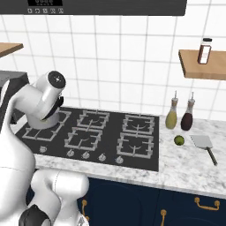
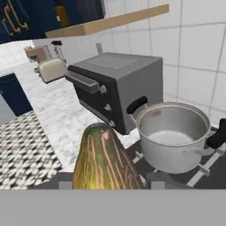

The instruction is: Put the cucumber and lime in the pot. Retrieve the spatula and lightly stir the vegetables in the pot.

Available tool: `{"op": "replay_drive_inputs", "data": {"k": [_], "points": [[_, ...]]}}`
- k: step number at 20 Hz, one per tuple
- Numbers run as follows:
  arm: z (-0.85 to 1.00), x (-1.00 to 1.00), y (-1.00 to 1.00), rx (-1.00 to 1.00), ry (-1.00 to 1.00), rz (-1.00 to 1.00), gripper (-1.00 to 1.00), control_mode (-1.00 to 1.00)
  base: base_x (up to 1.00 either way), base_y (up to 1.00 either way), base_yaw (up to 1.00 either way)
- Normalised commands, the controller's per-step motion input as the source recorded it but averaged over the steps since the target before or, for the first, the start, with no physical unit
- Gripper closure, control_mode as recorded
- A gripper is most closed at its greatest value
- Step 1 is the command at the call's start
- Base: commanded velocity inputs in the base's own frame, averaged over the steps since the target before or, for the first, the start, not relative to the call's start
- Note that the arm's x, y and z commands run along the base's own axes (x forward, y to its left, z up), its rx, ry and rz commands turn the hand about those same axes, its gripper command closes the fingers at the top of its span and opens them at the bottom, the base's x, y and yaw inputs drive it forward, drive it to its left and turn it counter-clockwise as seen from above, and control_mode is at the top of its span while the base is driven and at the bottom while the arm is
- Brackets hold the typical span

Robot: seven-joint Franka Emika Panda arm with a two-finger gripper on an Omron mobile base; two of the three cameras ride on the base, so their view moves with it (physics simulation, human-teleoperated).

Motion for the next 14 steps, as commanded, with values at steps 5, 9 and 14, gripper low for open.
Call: {"op": "replay_drive_inputs", "data": {"k": [5, 9, 14], "points": [[0.17, 0.12, 1.00, 0.14, -0.11, 0.06, 1.00, -1.00, 0.00, 0.00, 0.00], [0.01, 0.50, 0.84, 0.05, -0.09, 0.00, 1.00, -1.00, 0.00, 0.00, 0.00], [0.13, 0.74, 0.25, 0.01, -0.01, -0.01, 1.00, -1.00, 0.00, 0.00, 0.00]]}}
